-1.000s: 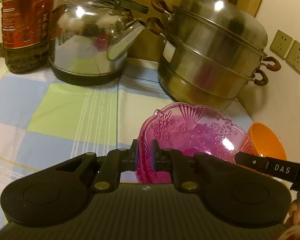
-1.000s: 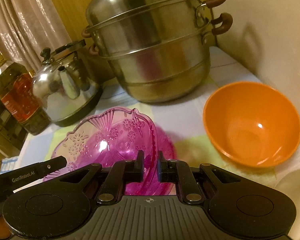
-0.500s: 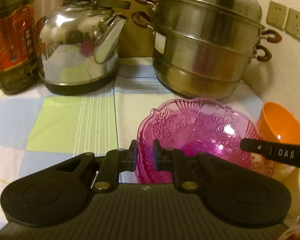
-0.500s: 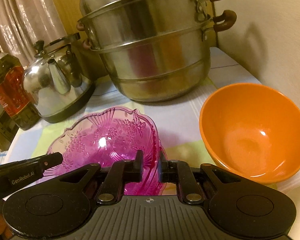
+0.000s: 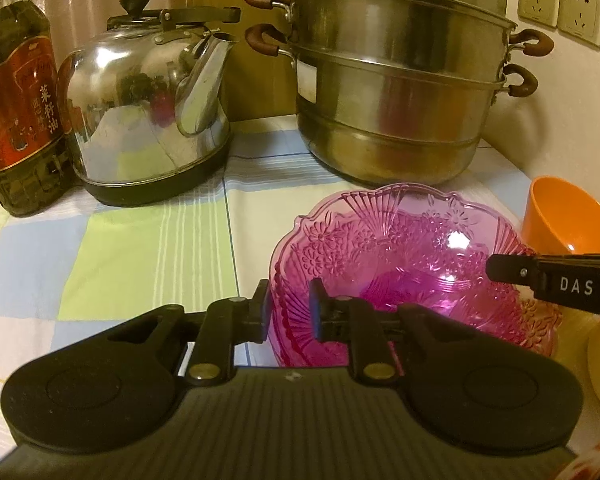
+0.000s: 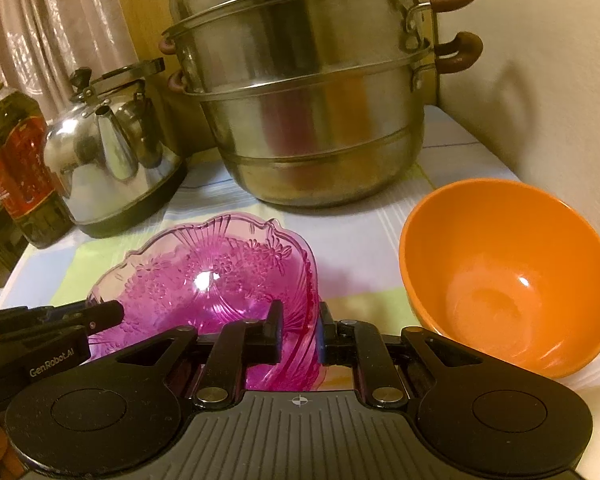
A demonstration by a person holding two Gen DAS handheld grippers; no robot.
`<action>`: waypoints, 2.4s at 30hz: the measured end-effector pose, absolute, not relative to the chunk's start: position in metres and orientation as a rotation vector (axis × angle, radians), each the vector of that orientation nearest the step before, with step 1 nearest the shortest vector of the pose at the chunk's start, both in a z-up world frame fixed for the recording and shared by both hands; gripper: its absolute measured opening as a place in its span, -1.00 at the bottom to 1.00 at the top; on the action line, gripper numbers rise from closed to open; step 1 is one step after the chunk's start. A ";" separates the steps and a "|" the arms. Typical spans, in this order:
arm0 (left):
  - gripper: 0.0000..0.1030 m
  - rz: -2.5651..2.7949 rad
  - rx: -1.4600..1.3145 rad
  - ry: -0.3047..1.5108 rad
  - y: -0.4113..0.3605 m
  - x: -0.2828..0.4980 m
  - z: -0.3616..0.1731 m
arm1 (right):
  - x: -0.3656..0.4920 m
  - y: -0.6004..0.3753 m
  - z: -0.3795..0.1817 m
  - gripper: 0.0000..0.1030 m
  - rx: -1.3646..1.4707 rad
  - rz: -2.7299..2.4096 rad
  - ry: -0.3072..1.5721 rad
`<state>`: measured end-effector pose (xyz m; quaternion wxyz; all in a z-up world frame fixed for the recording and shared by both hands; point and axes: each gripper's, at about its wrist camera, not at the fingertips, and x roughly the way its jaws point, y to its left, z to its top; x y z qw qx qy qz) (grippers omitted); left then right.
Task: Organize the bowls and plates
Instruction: 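Lower the plate onto the stack and open the right gripper, then move both grippers to the rim of the stacked cream bowls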
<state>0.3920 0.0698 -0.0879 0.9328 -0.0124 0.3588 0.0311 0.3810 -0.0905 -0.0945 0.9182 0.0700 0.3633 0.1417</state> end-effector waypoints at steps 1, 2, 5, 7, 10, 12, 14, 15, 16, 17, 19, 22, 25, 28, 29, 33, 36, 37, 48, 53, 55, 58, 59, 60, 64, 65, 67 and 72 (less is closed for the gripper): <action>-0.66 0.063 -0.028 0.735 0.070 0.392 -0.088 | 0.381 -0.090 -0.095 -0.72 0.142 0.292 0.747; -0.66 0.062 -0.029 0.734 0.071 0.392 -0.088 | 0.381 -0.091 -0.095 -0.72 0.143 0.293 0.747; -0.65 0.060 -0.024 0.735 0.071 0.392 -0.089 | 0.381 -0.091 -0.095 -0.72 0.145 0.294 0.745; -0.63 0.060 -0.019 0.734 0.071 0.393 -0.089 | 0.382 -0.090 -0.095 -0.71 0.138 0.296 0.739; -0.39 0.074 0.006 0.740 0.068 0.394 -0.091 | 0.380 -0.089 -0.095 -0.51 0.127 0.294 0.705; -0.19 0.076 -0.011 0.736 0.071 0.393 -0.091 | 0.379 -0.092 -0.094 0.10 0.149 0.296 0.688; -0.19 0.076 -0.035 0.738 0.074 0.394 -0.090 | 0.381 -0.095 -0.094 0.12 0.175 0.296 0.696; -0.19 0.077 -0.051 0.736 0.077 0.394 -0.089 | 0.382 -0.096 -0.094 0.12 0.180 0.295 0.700; -0.19 0.077 -0.065 0.734 0.079 0.394 -0.088 | 0.382 -0.097 -0.094 0.12 0.180 0.297 0.698; -0.19 0.078 -0.078 0.733 0.080 0.394 -0.088 | 0.382 -0.097 -0.093 0.12 0.179 0.298 0.699; -0.19 0.077 -0.096 0.734 0.082 0.394 -0.087 | 0.382 -0.097 -0.093 0.12 0.181 0.301 0.699; -0.19 0.074 -0.119 0.743 0.084 0.393 -0.088 | 0.381 -0.097 -0.093 0.12 0.188 0.308 0.707; -0.19 0.073 -0.120 0.746 0.084 0.393 -0.088 | 0.381 -0.097 -0.094 0.12 0.194 0.315 0.717; -0.19 0.073 -0.128 0.742 0.085 0.393 -0.088 | 0.381 -0.097 -0.094 0.12 0.200 0.316 0.721; -0.19 0.073 -0.129 0.740 0.085 0.392 -0.087 | 0.381 -0.098 -0.094 0.12 0.205 0.319 0.723; -0.19 0.073 -0.140 0.729 0.087 0.390 -0.083 | 0.379 -0.097 -0.091 0.12 0.215 0.337 0.719; -0.19 0.070 -0.153 0.720 0.087 0.387 -0.077 | 0.376 -0.097 -0.087 0.12 0.218 0.348 0.711; -0.19 0.066 -0.155 0.717 0.087 0.385 -0.075 | 0.374 -0.097 -0.085 0.12 0.221 0.348 0.706; -0.19 0.027 -0.207 0.652 0.080 0.355 -0.041 | 0.346 -0.113 -0.057 0.12 0.261 0.317 0.667; -0.19 -0.006 -0.228 0.645 0.068 0.335 -0.034 | 0.329 -0.129 -0.047 0.12 0.265 0.282 0.654; -0.19 -0.019 -0.236 0.647 0.063 0.326 -0.032 | 0.320 -0.136 -0.043 0.12 0.277 0.266 0.650; -0.19 -0.029 -0.249 0.648 0.056 0.313 -0.031 | 0.308 -0.146 -0.037 0.12 0.281 0.240 0.649; -0.19 -0.032 -0.255 0.648 0.053 0.308 -0.030 | 0.303 -0.149 -0.036 0.12 0.276 0.231 0.649; -0.19 -0.035 -0.259 0.649 0.049 0.303 -0.030 | 0.299 -0.152 -0.034 0.12 0.270 0.224 0.647; -0.19 -0.050 -0.274 0.668 0.036 0.291 -0.031 | 0.279 -0.164 -0.029 0.12 0.238 0.187 0.648; -0.19 -0.055 -0.268 0.675 0.030 0.288 -0.031 | 0.274 -0.167 -0.029 0.12 0.231 0.176 0.650; -0.19 -0.064 -0.257 0.689 0.020 0.284 -0.032 | 0.263 -0.175 -0.029 0.12 0.215 0.156 0.653; -0.19 -0.101 -0.226 0.721 -0.007 0.276 -0.031 | 0.239 -0.202 -0.033 0.12 0.226 0.108 0.674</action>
